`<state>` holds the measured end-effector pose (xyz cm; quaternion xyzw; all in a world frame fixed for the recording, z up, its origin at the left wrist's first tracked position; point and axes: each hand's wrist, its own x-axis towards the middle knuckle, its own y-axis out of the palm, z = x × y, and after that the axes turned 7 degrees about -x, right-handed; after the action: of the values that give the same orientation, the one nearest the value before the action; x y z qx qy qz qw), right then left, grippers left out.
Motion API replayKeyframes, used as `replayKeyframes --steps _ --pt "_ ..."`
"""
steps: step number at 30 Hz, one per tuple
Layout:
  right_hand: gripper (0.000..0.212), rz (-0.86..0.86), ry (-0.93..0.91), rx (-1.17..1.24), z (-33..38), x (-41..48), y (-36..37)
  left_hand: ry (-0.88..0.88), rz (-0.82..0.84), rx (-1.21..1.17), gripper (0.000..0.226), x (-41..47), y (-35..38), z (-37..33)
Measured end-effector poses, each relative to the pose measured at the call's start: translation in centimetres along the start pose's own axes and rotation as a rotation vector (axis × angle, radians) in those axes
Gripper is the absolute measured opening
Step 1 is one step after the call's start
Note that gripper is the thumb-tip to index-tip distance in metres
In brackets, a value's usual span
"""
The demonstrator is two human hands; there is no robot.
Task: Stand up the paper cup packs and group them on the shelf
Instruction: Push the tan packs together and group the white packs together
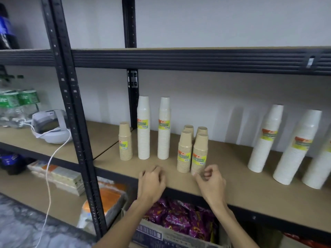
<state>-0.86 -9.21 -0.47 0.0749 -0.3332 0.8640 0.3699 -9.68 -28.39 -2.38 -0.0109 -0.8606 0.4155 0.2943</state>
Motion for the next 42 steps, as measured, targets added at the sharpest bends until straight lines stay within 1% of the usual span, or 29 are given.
replayKeyframes --steps 1,3,5,7,8,9,10,12,15,17,20,24,26,27,30,32,35,38,41,42 --pt "0.03 0.049 -0.041 0.0 0.5 -0.9 0.1 -0.016 -0.043 -0.004 0.02 -0.3 -0.7 1.6" --pt "0.021 0.206 -0.132 -0.009 1.9 -2.3 1.3 -0.078 -0.123 -0.001 0.019 -0.5 -2.0 4.7" --pt "0.018 0.389 -0.212 0.003 4.0 -3.1 3.6 -0.196 -0.156 0.045 0.027 0.1 -3.5 7.5" --pt "0.025 0.525 -0.265 0.017 6.6 -3.3 6.4 -0.344 -0.095 0.108 0.045 1.1 -4.9 9.6" --pt "0.031 0.556 -0.284 0.021 7.8 -3.2 8.0 -0.403 -0.034 0.124 0.053 1.5 -5.4 10.6" --pt "0.037 0.574 -0.298 0.03 9.0 -3.1 9.5 -0.426 0.03 0.143 0.059 1.8 -5.6 11.5" --pt "0.043 0.579 -0.309 0.052 10.3 -2.9 10.9 -0.415 0.08 0.169 0.062 2.0 -5.8 12.2" --pt "0.052 0.545 -0.331 0.091 12.6 -2.3 13.1 -0.371 0.122 0.218 0.063 2.1 -6.0 12.8" --pt "0.067 0.405 -0.369 0.088 15.4 -1.1 15.3 -0.329 0.132 0.249 0.062 2.0 -6.1 12.9" --pt "0.076 0.347 -0.433 0.026 16.7 -0.1 15.8 -0.313 0.144 0.225 0.062 2.0 -6.0 13.0" --pt "0.088 0.342 -0.547 -0.137 18.6 1.3 16.0 -0.303 0.137 0.182 0.061 1.9 -6.0 13.3" --pt "0.094 0.324 -0.59 -0.292 21.1 3.1 16.9 -0.304 0.138 0.161 0.061 1.9 -6.0 13.4" --pt "0.088 0.341 -0.584 -0.337 21.7 3.2 17.3 -0.302 0.133 0.159 0.061 1.9 -6.0 13.4" --pt "0.082 0.323 -0.577 -0.331 21.8 3.1 17.3 -0.301 0.134 0.156 0.061 1.8 -6.0 13.4" --pt "0.059 0.171 -0.598 -0.293 21.9 2.3 17.2 -0.294 0.127 0.148 0.061 1.7 -5.9 13.4" --pt "0.048 0.124 -0.654 -0.293 21.9 1.7 17.1 -0.291 0.123 0.143 0.061 1.7 -5.9 13.5" --pt "0.041 0.163 -0.716 -0.238 21.8 1.3 16.8 -0.288 0.137 0.132 0.061 1.7 -6.0 13.7" --pt "0.034 0.235 -0.699 -0.177 21.9 1.2 15.5 -0.3 0.18 0.106 0.063 1.9 -6.5 13.7" --pt "0.033 0.256 -0.697 -0.135 21.3 1.0 12.8 -0.292 0.233 0.109 0.064 2.1 -7.3 13.7" --pt "0.032 0.262 -0.684 -0.109 21.0 0.9 11.6 -0.277 0.227 0.116 0.063 2.0 -7.6 13.6"
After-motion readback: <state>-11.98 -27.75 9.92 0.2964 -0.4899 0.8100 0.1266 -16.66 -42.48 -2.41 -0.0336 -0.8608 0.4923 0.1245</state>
